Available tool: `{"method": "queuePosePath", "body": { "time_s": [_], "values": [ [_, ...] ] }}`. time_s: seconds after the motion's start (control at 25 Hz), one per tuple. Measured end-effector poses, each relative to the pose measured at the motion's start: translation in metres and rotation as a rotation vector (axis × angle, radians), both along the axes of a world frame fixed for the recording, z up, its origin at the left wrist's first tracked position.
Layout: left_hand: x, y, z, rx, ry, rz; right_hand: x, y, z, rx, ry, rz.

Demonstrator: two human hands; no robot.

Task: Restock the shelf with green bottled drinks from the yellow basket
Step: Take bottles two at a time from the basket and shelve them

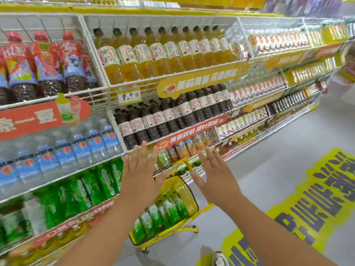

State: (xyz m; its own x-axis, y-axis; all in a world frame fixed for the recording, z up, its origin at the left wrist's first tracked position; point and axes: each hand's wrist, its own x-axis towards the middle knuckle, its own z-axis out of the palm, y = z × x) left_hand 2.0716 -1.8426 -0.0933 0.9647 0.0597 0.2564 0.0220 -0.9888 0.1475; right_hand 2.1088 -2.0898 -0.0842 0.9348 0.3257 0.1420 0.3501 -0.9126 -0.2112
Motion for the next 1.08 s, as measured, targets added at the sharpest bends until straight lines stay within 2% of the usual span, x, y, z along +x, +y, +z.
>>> {"method": "queuePosePath", "body": {
  "time_s": [0.28, 0.4, 0.56, 1.08],
  "values": [
    [0.05, -0.027, -0.048, -0.018, 0.065, 0.334, 0.133, -0.018, -0.048, -0.053, 0.052, 0.258],
    [0.062, -0.04, -0.071, -0.011, 0.093, 0.428, 0.165, -0.019, -0.081, -0.136, 0.088, 0.325],
    [0.079, -0.044, -0.116, -0.069, 0.138, 0.519, 0.184, -0.016, -0.135, -0.119, 0.185, 0.369],
    [0.072, -0.023, -0.392, -0.181, 0.411, 0.537, 0.187, 0.044, -0.378, -0.13, 0.457, 0.392]
  ]
}}
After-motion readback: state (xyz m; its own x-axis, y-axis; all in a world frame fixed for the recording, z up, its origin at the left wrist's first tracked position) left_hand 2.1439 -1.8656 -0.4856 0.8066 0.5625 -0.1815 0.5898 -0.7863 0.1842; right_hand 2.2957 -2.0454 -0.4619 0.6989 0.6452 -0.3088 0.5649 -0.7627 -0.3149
